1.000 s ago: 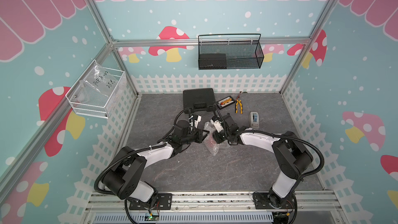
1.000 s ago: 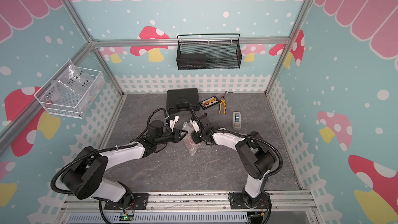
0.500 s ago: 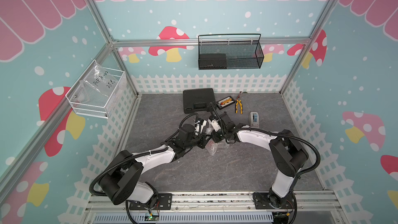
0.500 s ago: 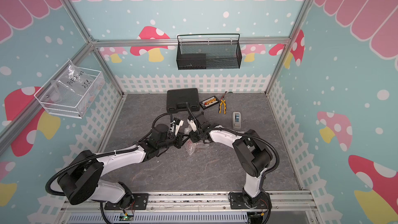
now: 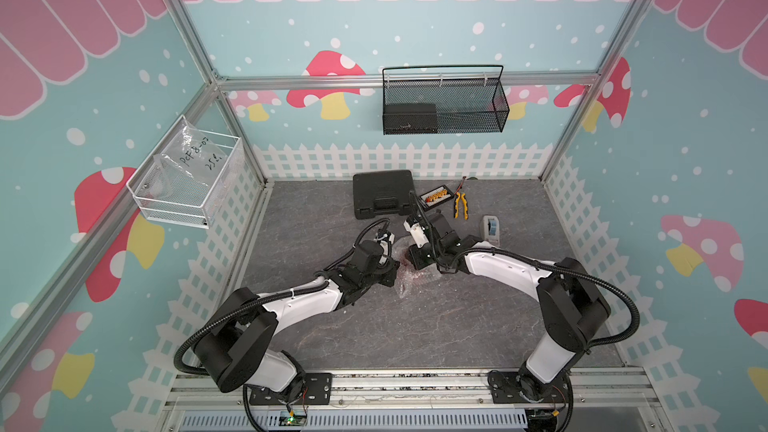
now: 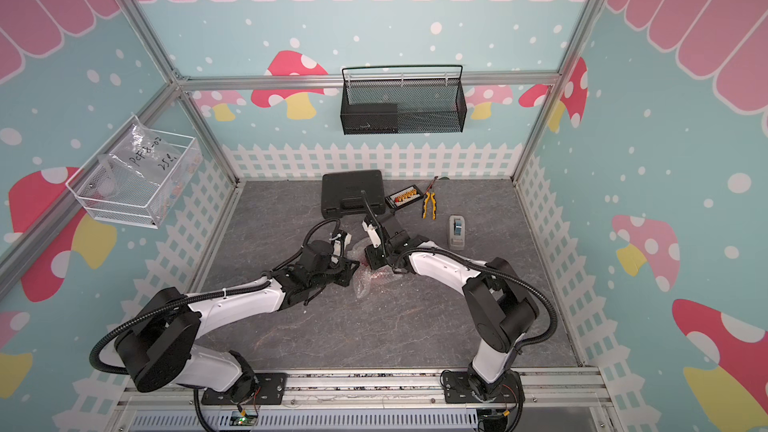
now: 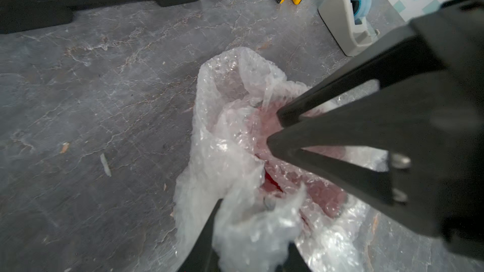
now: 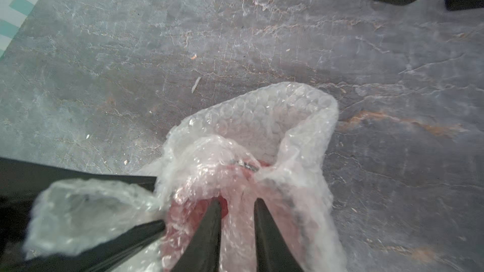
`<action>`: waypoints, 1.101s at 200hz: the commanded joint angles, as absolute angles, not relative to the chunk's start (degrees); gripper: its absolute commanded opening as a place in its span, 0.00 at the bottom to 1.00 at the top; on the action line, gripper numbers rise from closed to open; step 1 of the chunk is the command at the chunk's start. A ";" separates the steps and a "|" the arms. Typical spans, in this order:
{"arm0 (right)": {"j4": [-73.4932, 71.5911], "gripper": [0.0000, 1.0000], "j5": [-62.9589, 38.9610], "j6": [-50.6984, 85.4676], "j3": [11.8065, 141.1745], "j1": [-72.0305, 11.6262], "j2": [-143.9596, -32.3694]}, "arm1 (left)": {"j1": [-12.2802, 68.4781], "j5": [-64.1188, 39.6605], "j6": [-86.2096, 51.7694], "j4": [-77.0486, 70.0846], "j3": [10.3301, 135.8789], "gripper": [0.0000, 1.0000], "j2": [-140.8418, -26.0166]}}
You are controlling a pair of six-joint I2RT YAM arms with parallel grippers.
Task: Wrap mugs in bubble wrap
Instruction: Wrap the mug in bubble wrap.
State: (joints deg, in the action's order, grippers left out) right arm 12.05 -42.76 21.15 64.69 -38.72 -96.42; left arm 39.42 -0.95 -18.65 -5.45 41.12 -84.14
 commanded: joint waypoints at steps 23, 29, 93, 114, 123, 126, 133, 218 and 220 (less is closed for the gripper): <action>13.63 0.29 -38.63 21.27 64.95 -39.05 -93.30 | 39.73 1.31 -18.00 -0.08 42.01 0.26 -85.43; 13.98 0.29 -38.00 21.13 65.00 -38.96 -92.78 | 39.73 1.32 -17.97 0.03 42.10 0.26 -85.43; 17.87 0.51 -32.18 18.18 61.17 -32.43 -89.26 | 39.88 -0.17 -17.15 0.06 43.14 0.25 -85.96; 17.19 0.55 -36.13 17.31 61.19 -32.64 -92.58 | 39.81 -0.38 -17.05 0.18 43.50 0.25 -86.09; 16.58 0.58 -36.37 17.31 61.26 -32.96 -93.53 | 39.81 -0.66 -16.94 0.22 43.68 0.25 -86.13; 16.39 0.59 -36.53 17.31 61.28 -33.12 -93.81 | 39.83 -0.74 -16.91 0.26 43.76 0.25 -86.13; 15.88 0.61 -36.87 17.32 61.34 -33.53 -94.41 | 39.81 -0.87 -16.95 0.32 43.90 0.25 -86.26; 15.39 0.56 -35.43 18.49 63.38 -37.85 -96.05 | 40.17 -1.37 -16.23 0.87 45.34 0.25 -85.40; 15.34 0.56 -35.42 18.53 63.31 -37.81 -95.64 | 40.14 -1.22 -16.32 0.94 45.35 0.25 -85.42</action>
